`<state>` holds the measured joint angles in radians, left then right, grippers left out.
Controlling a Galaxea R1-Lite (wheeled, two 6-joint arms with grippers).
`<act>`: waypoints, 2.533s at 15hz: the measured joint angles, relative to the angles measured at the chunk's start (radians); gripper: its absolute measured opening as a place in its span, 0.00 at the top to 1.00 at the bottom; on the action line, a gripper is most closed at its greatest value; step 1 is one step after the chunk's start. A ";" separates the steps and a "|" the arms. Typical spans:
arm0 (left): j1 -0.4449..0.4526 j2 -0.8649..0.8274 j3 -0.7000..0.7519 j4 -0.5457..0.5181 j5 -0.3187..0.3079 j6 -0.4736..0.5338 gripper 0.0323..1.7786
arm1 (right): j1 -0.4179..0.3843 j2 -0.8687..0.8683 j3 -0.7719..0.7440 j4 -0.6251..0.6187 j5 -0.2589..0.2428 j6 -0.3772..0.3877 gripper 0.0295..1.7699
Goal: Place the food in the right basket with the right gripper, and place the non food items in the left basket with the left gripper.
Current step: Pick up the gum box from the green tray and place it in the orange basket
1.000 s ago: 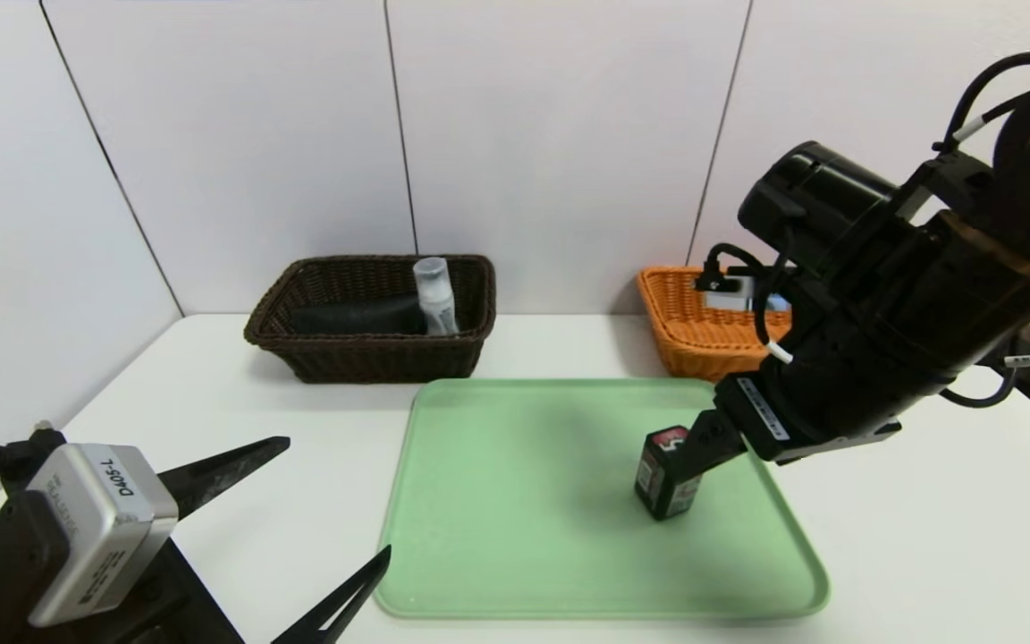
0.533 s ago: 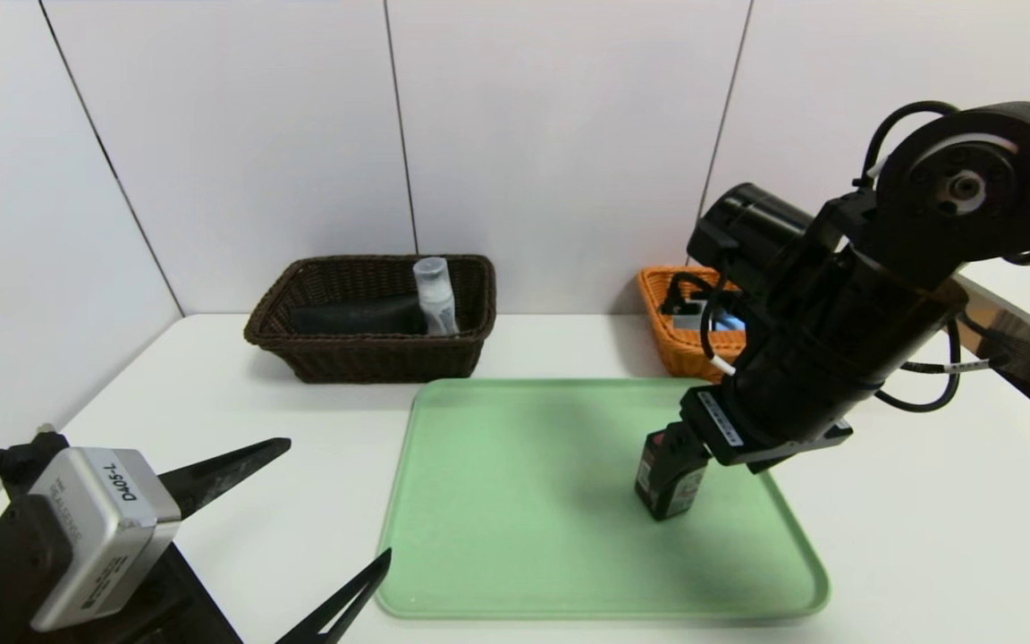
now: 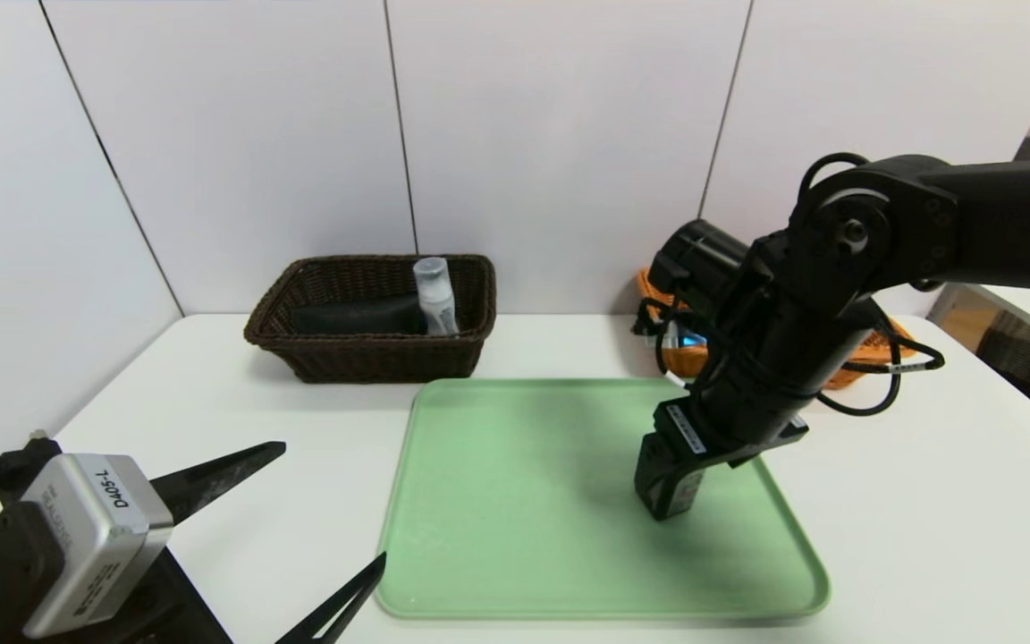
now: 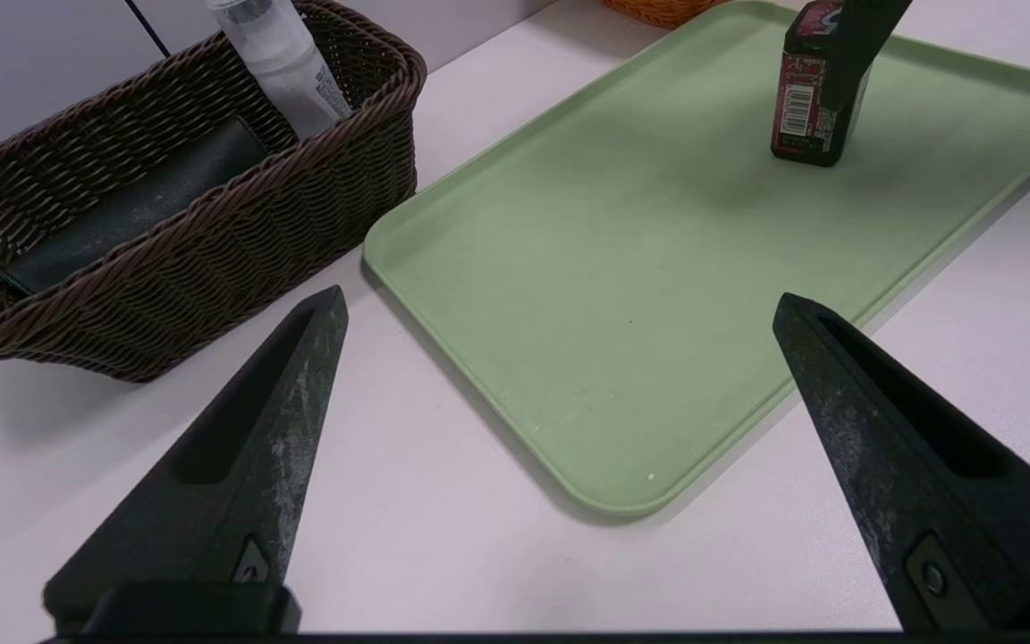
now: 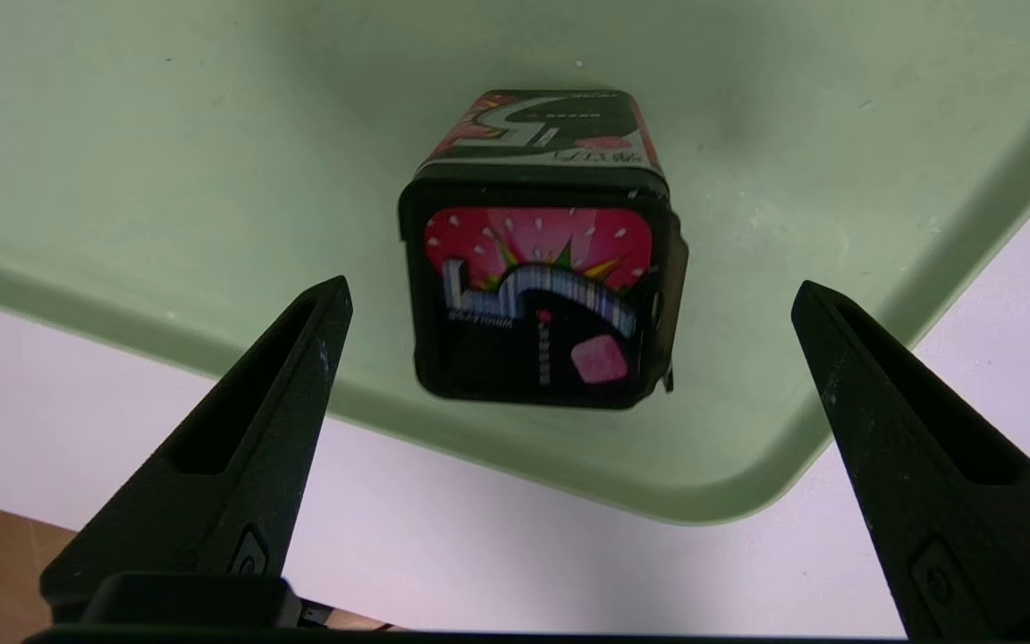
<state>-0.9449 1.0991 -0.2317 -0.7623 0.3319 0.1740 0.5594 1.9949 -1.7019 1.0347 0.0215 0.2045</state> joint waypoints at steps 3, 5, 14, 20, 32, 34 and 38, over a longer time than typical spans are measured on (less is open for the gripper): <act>0.000 -0.007 0.003 0.000 -0.001 0.000 0.05 | 0.000 0.031 -0.015 -0.004 -0.003 -0.001 0.04; 0.000 -0.012 0.010 0.001 -0.001 0.000 0.05 | 0.001 0.051 -0.036 -0.003 -0.007 -0.002 0.04; 0.000 -0.048 0.039 0.014 -0.004 -0.001 0.05 | 0.030 0.073 -0.064 -0.001 -0.035 -0.009 0.56; 0.000 -0.046 0.033 0.015 -0.006 -0.002 0.05 | 0.031 0.069 -0.061 0.001 -0.050 -0.007 0.56; 0.000 -0.028 0.023 0.014 -0.006 -0.001 0.05 | 0.066 -0.156 -0.246 -0.002 -0.139 -0.101 0.56; 0.000 -0.027 0.023 0.015 -0.006 -0.001 0.05 | 0.019 -0.195 -0.249 -0.082 -0.151 -0.177 0.56; 0.000 -0.028 0.029 0.015 -0.006 0.000 0.05 | -0.117 -0.222 -0.251 -0.129 -0.154 -0.268 0.56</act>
<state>-0.9449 1.0713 -0.2026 -0.7470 0.3260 0.1736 0.4419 1.7728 -1.9526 0.9057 -0.1321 -0.0638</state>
